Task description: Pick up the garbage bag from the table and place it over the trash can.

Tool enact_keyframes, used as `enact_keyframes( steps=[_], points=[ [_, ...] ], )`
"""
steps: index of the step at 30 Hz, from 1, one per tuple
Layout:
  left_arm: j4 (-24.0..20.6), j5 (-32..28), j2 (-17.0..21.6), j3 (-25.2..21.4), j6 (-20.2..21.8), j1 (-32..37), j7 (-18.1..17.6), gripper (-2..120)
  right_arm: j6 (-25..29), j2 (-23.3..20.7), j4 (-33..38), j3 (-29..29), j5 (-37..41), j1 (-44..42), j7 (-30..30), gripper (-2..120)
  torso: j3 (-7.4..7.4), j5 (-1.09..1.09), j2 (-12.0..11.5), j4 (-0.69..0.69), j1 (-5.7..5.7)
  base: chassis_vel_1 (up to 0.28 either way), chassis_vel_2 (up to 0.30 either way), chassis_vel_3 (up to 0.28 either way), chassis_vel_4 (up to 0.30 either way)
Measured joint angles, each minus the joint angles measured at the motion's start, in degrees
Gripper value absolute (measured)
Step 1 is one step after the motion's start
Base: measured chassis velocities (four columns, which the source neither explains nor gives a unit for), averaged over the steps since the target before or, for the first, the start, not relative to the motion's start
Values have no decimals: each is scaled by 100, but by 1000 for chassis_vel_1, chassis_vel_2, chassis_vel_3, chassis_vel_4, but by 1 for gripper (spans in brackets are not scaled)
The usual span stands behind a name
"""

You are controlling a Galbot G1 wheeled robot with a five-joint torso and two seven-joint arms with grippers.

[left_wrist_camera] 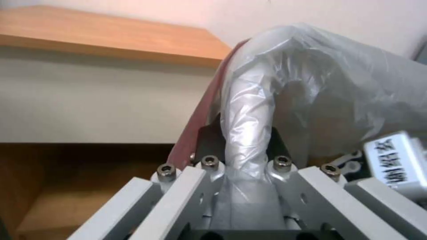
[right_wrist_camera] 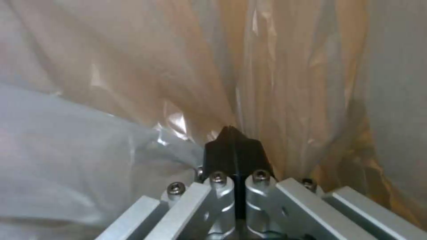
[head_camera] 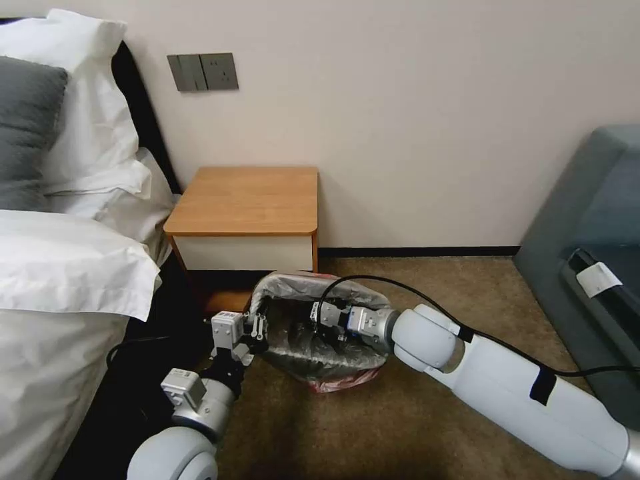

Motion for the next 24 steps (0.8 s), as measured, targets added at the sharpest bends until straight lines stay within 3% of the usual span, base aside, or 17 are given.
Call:
enact_keyframes(
  steps=[7, 14, 24],
  points=[
    [-22, 15, -18, 28, 11, 9, 31, 6, -163, 25, -8, -132, -98, 101, -7, 0, 0, 0, 0, 0, 0, 0, 0, 0, 0],
    [-23, 53, -50, 94, 16, -6, 89, 6, -884, 99, 38, -419, -80, 286, 182, 0, 0, 0, 0, 0, 0, 0, 0, 0, 0],
    [-50, 54, -61, 90, 16, -2, 106, 6, -1186, 211, -82, -518, -120, 336, 329, 0, 0, 0, 0, 0, 0, 0, 0, 0, 0]
  ],
)
